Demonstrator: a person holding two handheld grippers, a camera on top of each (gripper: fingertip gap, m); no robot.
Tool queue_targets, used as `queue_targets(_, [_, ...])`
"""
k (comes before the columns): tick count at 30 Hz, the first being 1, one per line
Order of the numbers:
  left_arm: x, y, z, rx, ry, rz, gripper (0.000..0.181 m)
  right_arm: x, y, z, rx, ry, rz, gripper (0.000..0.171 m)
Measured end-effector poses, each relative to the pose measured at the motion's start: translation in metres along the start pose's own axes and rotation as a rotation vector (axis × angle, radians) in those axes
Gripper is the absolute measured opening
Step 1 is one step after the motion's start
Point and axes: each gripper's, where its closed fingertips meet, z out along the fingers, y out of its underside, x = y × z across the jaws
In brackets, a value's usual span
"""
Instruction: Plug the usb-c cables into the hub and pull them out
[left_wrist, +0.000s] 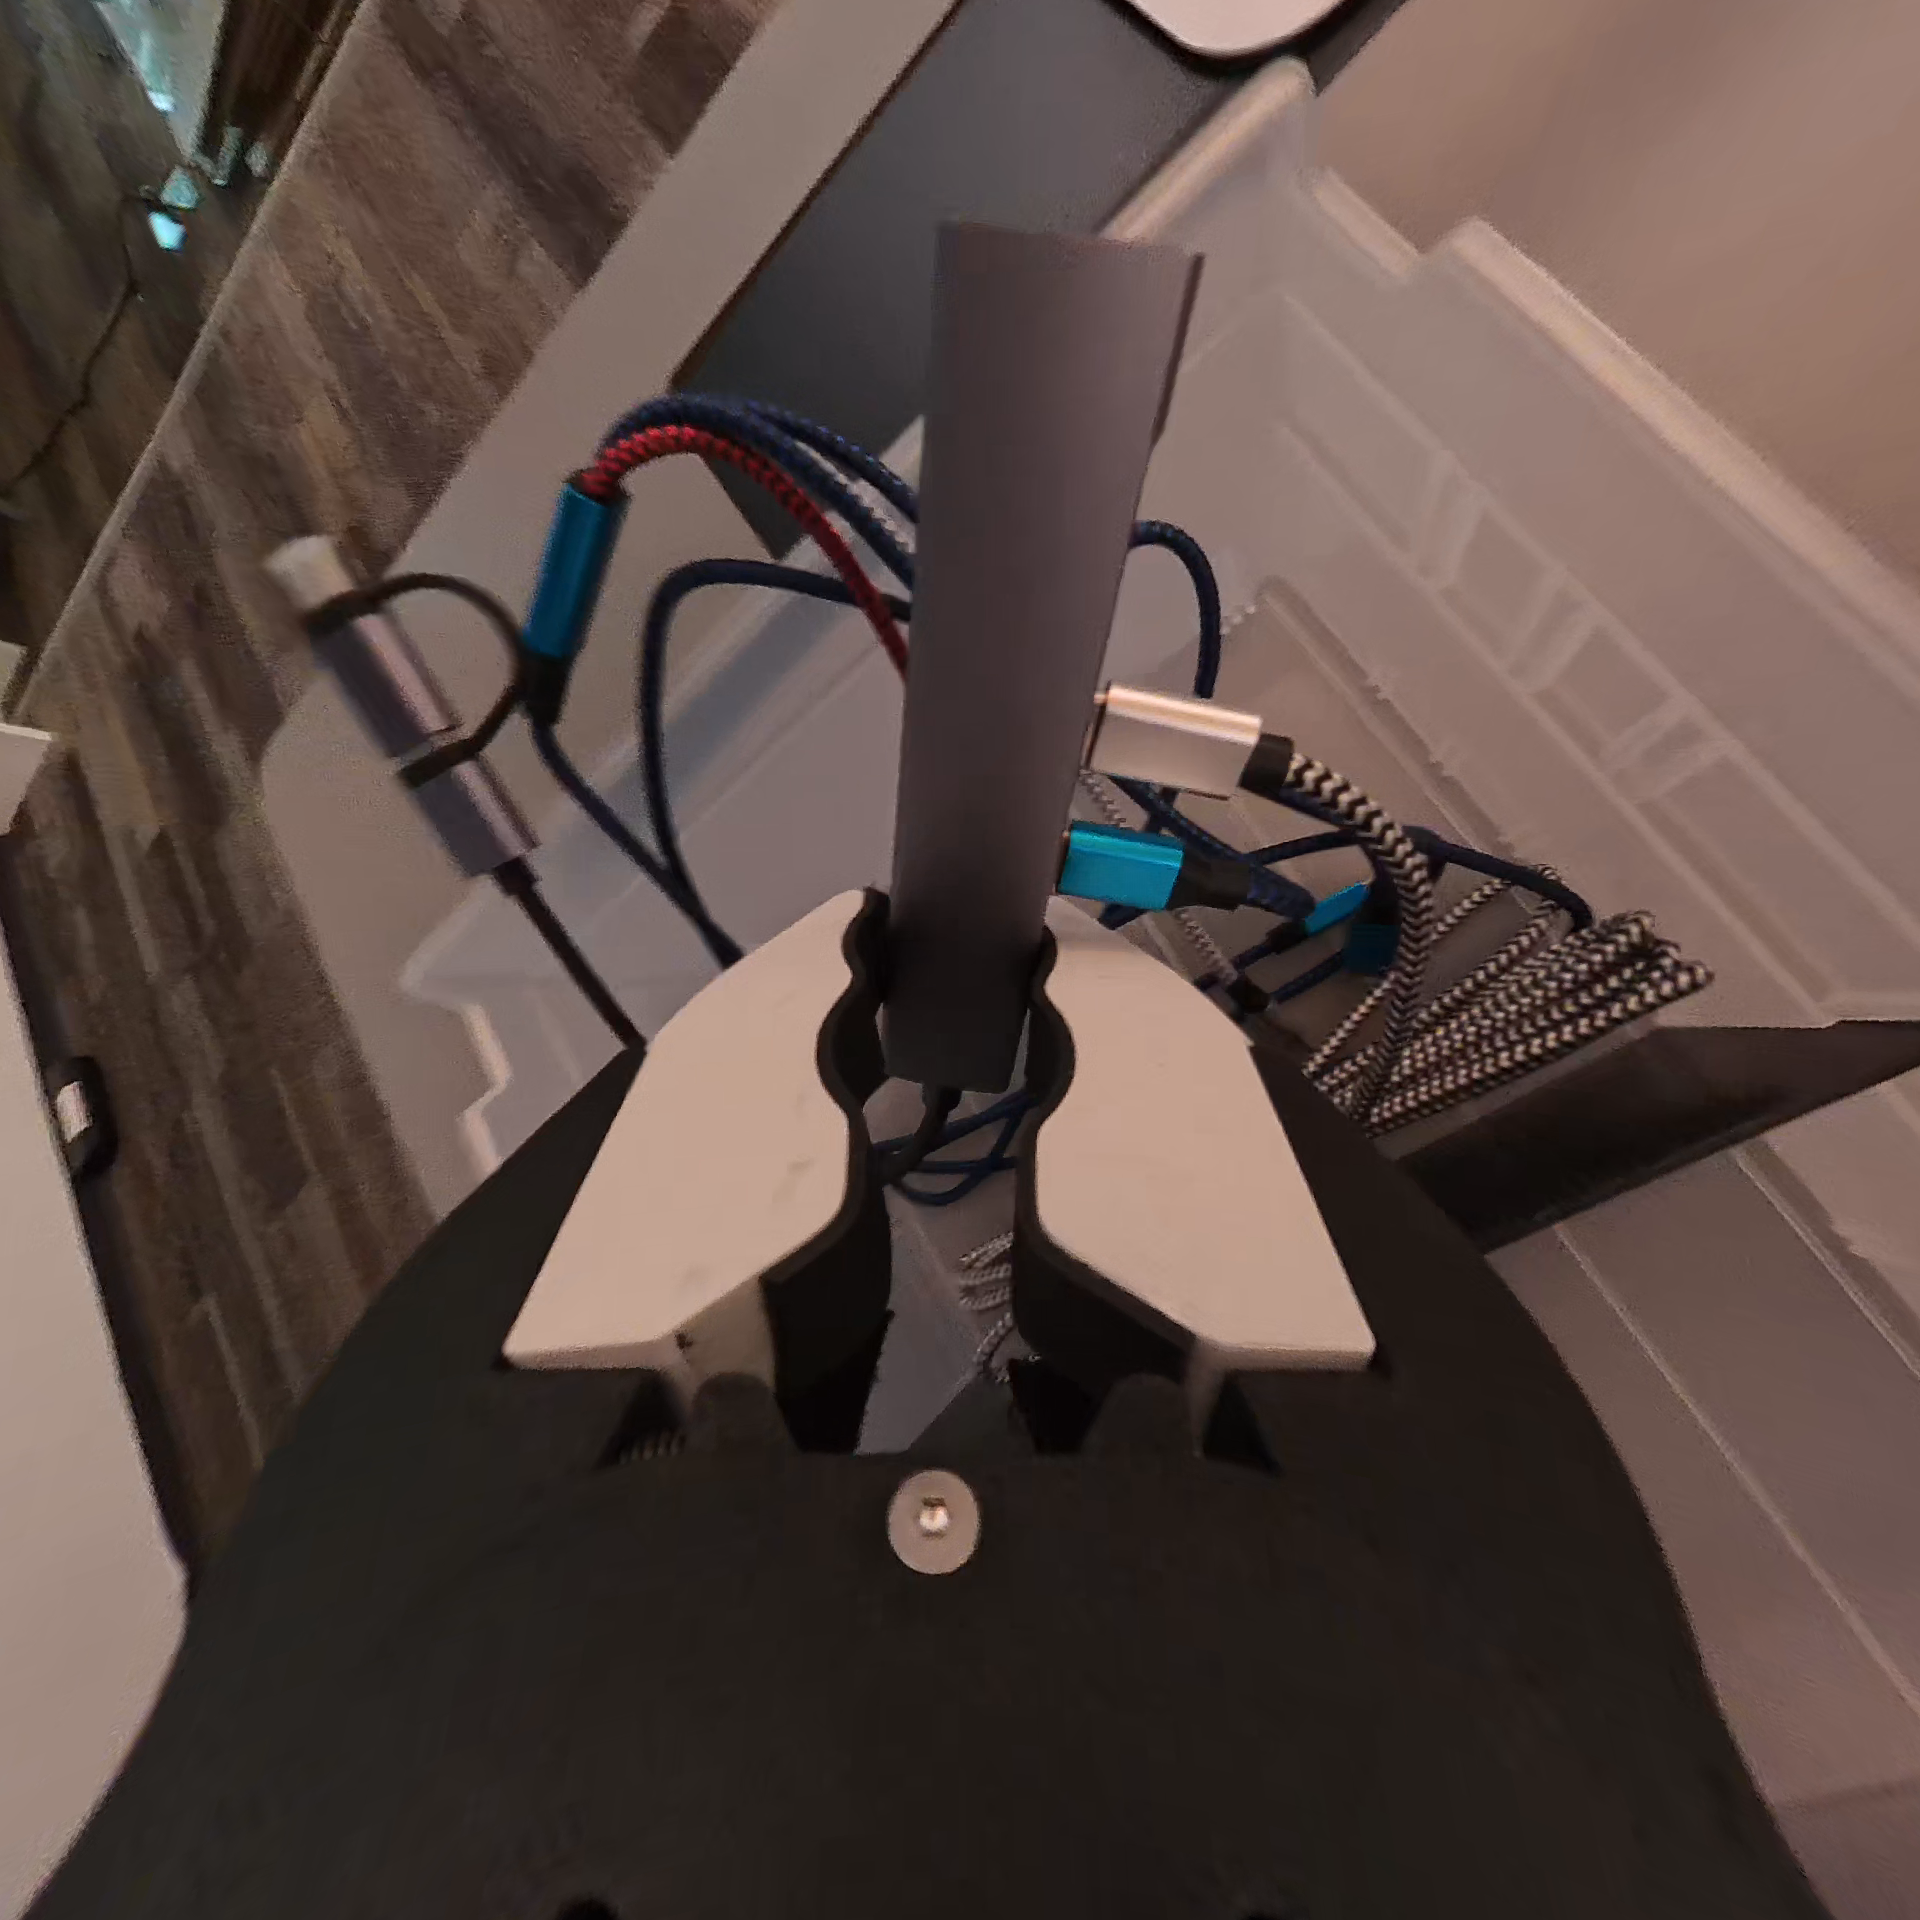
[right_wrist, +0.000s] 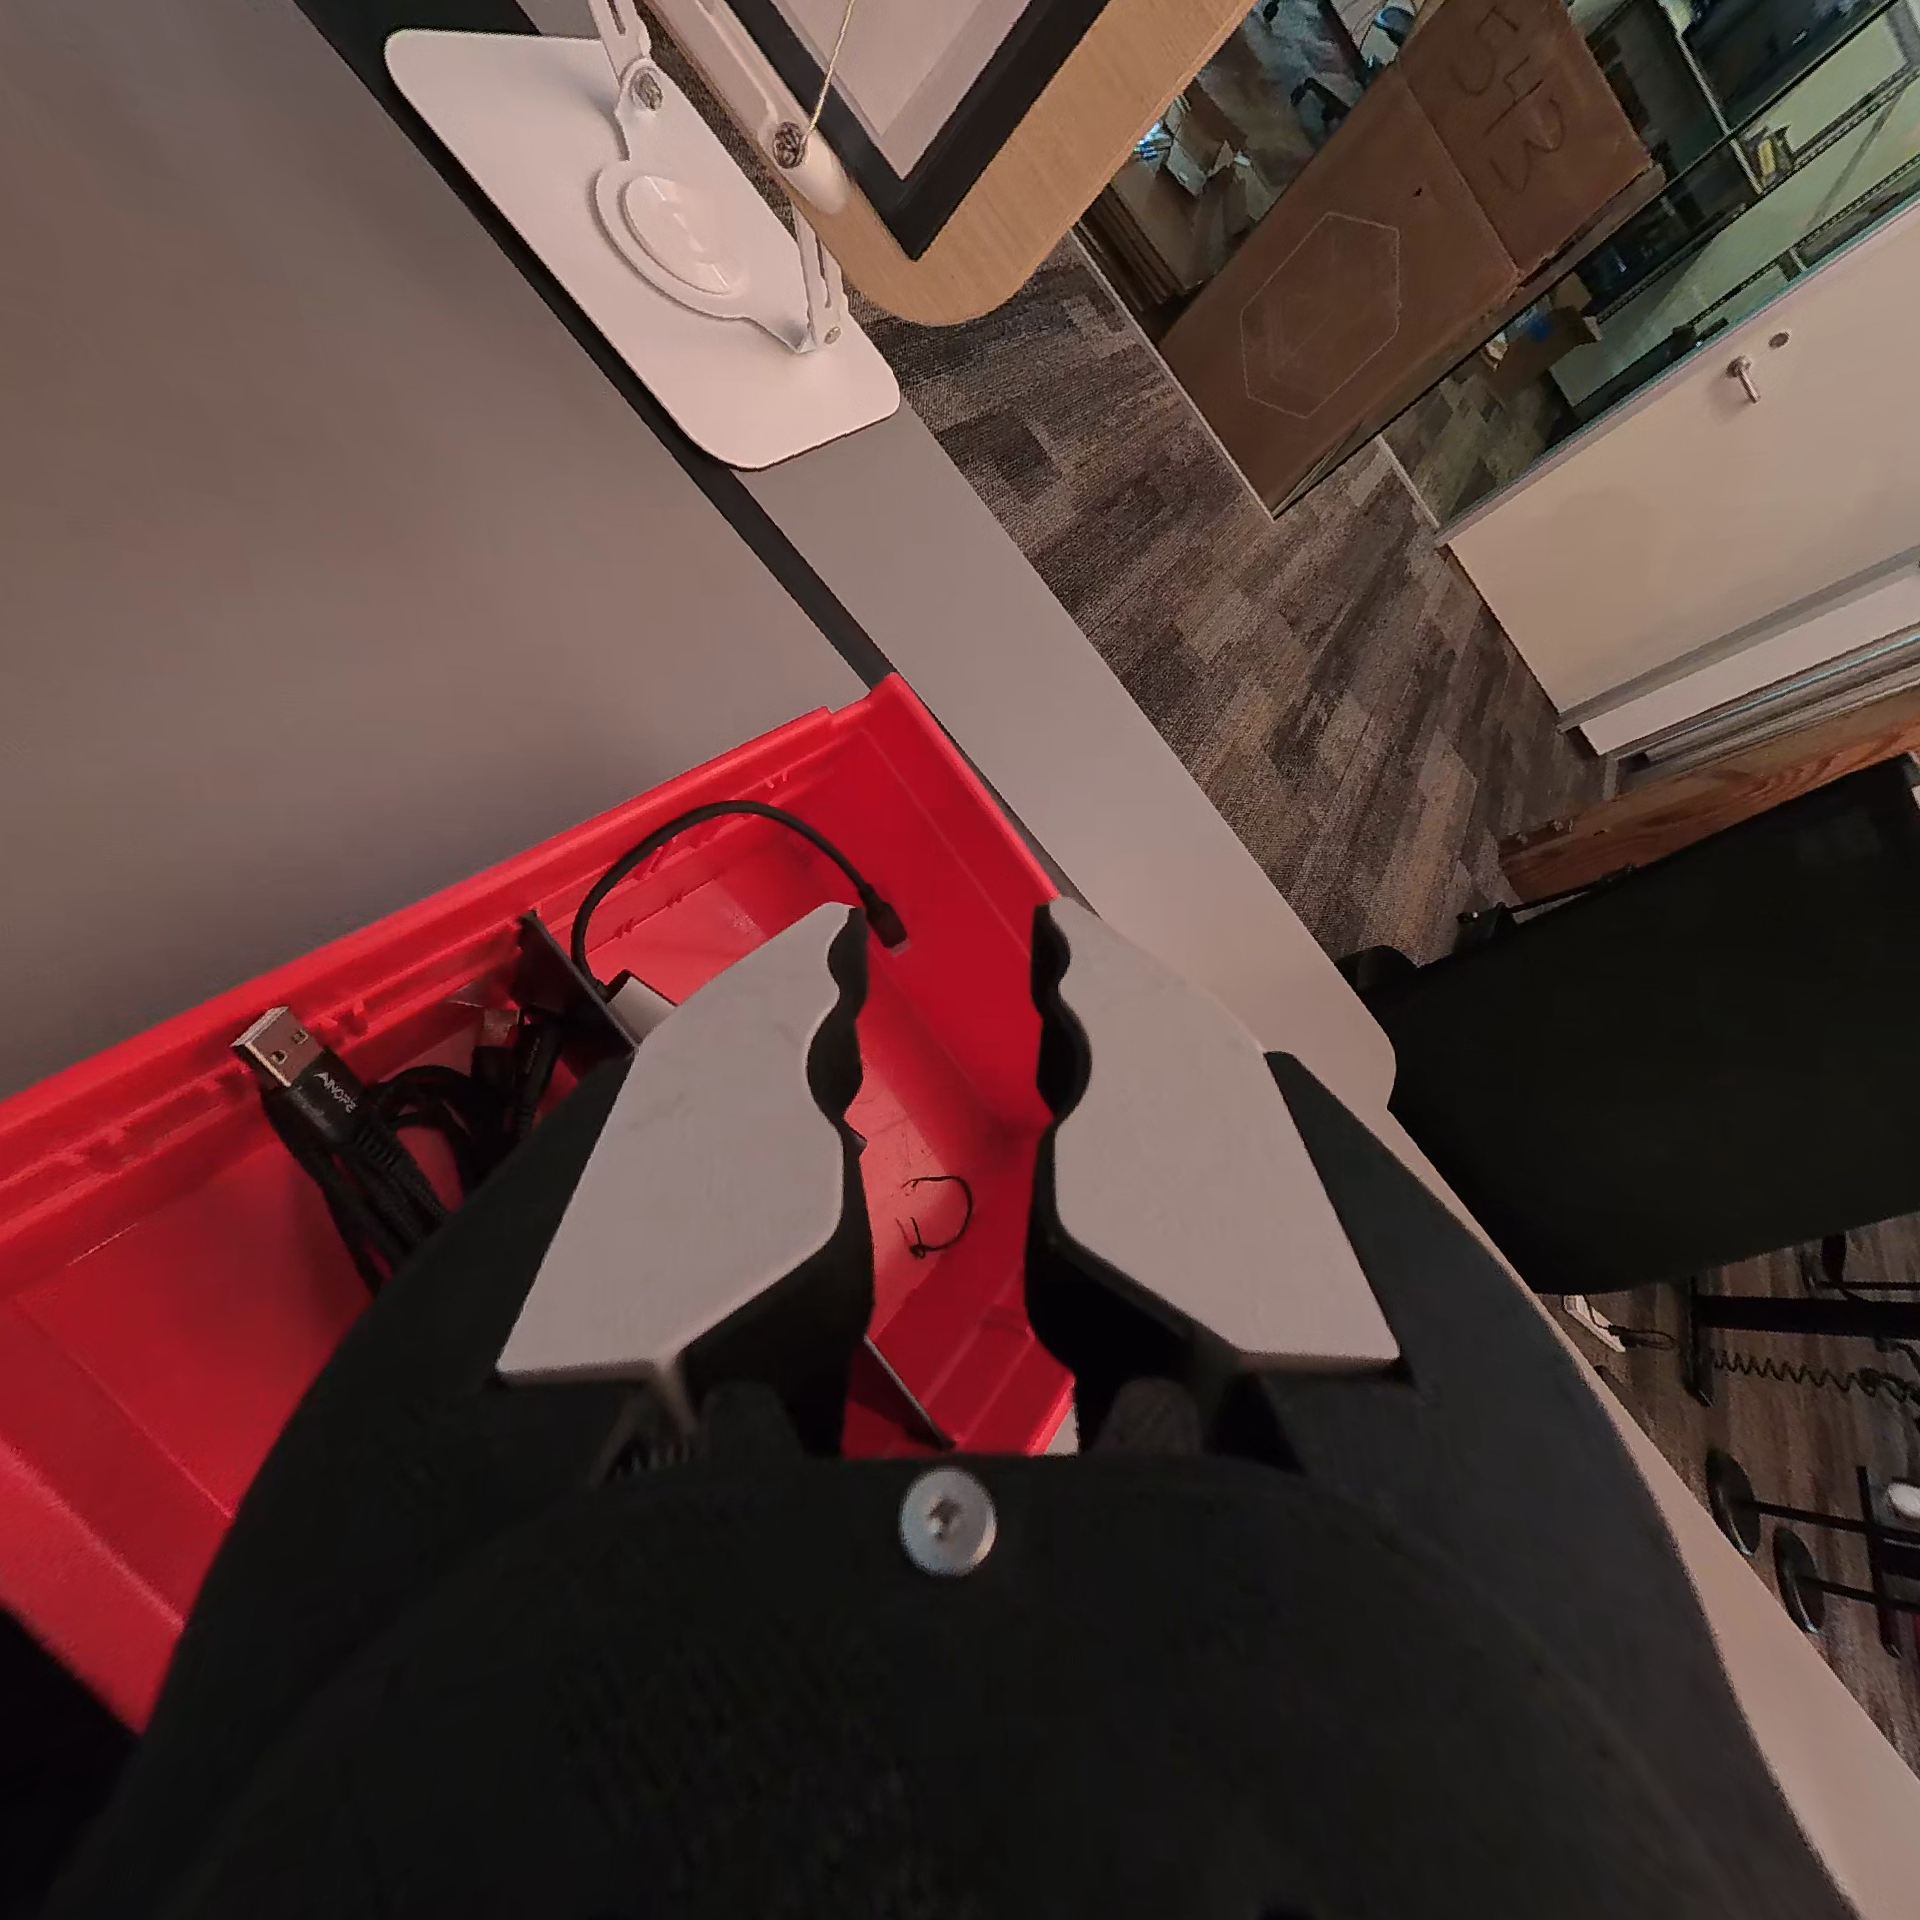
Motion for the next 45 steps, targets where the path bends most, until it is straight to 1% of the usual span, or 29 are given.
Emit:
queue_targets(3, [-0.014,-0.010,-0.020,0.033,-0.073,-0.014,0.023,0.000,-0.002,-0.001,0.006,0.004,0.000,0.030])
queue_targets(6, [-0.025,-0.034,-0.054,0.146,-0.131,-0.058,0.022,0.000,-0.003,-0.001,0.011,0.006,-0.003,0.030])
queue_targets(10, [-0.032,-0.072,-0.113,0.346,-0.207,-0.124,0.021,0.000,-0.004,-0.001,0.010,0.010,-0.003,0.029])
queue_targets(13, [-0.027,-0.106,-0.168,0.557,-0.214,-0.211,0.021,0.001,-0.004,0.000,0.005,0.013,-0.001,0.028])
queue_targets(16, [-0.008,-0.134,-0.229,0.813,-0.138,-0.282,0.020,0.000,-0.004,0.001,0.002,0.014,0.002,0.028])
queue_targets(17, [0.000,-0.141,-0.246,0.876,-0.107,-0.284,0.021,0.000,-0.005,0.001,0.002,0.014,0.002,0.028])
queue_targets(18, [0.010,-0.146,-0.259,0.917,-0.078,-0.272,0.020,0.000,-0.006,0.001,0.004,0.015,0.003,0.028])
queue_targets(20, [0.031,-0.155,-0.272,0.935,-0.020,-0.248,0.020,0.000,-0.009,0.001,0.010,0.019,0.008,0.027])
queue_targets(23, [0.065,-0.175,-0.270,0.944,0.054,-0.213,0.020,0.001,-0.026,-0.001,0.071,0.029,0.053,0.027])
queue_targets(26, [0.106,-0.201,-0.251,0.951,0.169,-0.209,0.020,0.003,-0.062,-0.010,0.216,0.069,0.123,0.027])
queue_targets(29, [0.139,-0.220,-0.227,0.961,0.226,-0.232,0.020,0.001,-0.119,-0.035,0.489,0.098,0.279,0.037])
queue_targets(32, [0.162,-0.229,-0.205,0.951,0.245,-0.249,0.021,-0.030,-0.179,-0.070,0.824,-0.023,0.465,0.039])
queue_targets(34, [0.168,-0.232,-0.195,0.962,0.225,-0.276,0.020,-0.059,-0.205,-0.089,0.985,-0.117,0.539,0.041])
queue_targets(35, [0.171,-0.234,-0.192,0.973,0.222,-0.292,0.020,-0.072,-0.214,-0.093,1.031,-0.149,0.579,0.040])
queue_targets(36, [0.174,-0.235,-0.189,0.987,0.226,-0.304,0.020,-0.086,-0.221,-0.094,1.053,-0.201,0.623,0.039])
queue_targets(39, [0.181,-0.237,-0.181,0.992,0.206,-0.304,0.020,-0.120,-0.233,-0.089,1.019,-0.386,0.723,0.037])
queue_targets(41, [0.181,-0.236,-0.177,0.988,0.162,-0.280,0.020,-0.127,-0.235,-0.090,1.015,-0.411,0.722,0.033])
queue_targets(45, [0.181,-0.236,-0.180,1.011,0.088,-0.238,0.020,-0.127,-0.231,-0.079,0.948,-0.420,0.737,0.034])
